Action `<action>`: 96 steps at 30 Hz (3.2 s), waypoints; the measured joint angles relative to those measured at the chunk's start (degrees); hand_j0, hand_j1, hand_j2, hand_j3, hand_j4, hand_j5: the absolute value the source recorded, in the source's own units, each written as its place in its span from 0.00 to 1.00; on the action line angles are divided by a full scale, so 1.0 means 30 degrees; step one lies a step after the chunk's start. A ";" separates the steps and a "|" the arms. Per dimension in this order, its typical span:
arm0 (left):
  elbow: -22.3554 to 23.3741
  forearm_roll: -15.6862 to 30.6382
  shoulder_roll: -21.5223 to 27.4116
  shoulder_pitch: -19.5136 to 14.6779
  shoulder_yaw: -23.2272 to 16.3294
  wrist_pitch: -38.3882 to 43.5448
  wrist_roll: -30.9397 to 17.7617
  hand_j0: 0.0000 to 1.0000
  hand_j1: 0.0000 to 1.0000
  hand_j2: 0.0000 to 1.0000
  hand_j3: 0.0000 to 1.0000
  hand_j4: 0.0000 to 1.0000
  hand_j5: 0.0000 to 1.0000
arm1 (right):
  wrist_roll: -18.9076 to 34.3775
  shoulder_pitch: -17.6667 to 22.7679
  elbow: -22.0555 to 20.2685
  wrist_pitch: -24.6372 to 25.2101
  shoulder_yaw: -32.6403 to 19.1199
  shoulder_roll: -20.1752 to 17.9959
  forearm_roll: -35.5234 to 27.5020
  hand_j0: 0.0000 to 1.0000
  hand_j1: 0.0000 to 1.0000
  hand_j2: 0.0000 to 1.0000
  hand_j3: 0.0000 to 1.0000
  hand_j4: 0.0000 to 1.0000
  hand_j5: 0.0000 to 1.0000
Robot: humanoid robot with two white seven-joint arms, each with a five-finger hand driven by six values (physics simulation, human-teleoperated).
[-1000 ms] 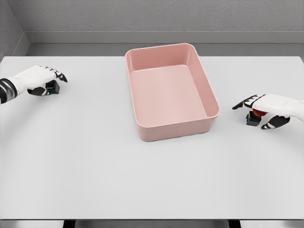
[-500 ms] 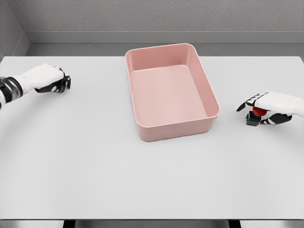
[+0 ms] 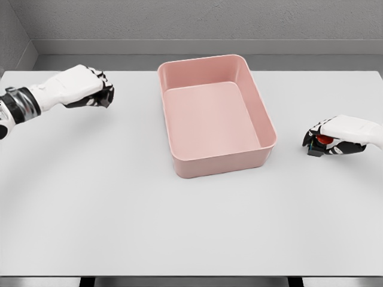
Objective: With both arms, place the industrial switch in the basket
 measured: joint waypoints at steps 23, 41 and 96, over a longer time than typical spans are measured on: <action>-0.3057 0.0704 -0.0477 -0.0293 -0.0111 0.0007 -0.0544 0.35 0.35 0.35 0.35 0.35 0.35 | 0.0034 -0.1758 -0.0310 -0.0042 -0.0199 -0.0005 -0.0125 0.51 0.51 0.51 0.51 0.51 0.51; -0.3177 0.0637 -0.2727 -0.1582 -0.0785 0.0038 -0.1775 0.34 0.34 0.34 0.34 0.34 0.34 | 0.0056 -0.2520 -0.1652 -0.0044 -0.0247 0.0078 -0.0327 0.49 0.49 0.49 0.49 0.49 0.49; -0.6195 0.6294 0.4143 -0.1435 -0.3013 -0.0197 -0.1999 1.00 1.00 1.00 1.00 1.00 1.00 | 0.0556 -0.4160 -0.5139 -0.0053 -0.0097 0.2459 -0.0322 0.45 0.45 0.45 0.45 0.45 0.45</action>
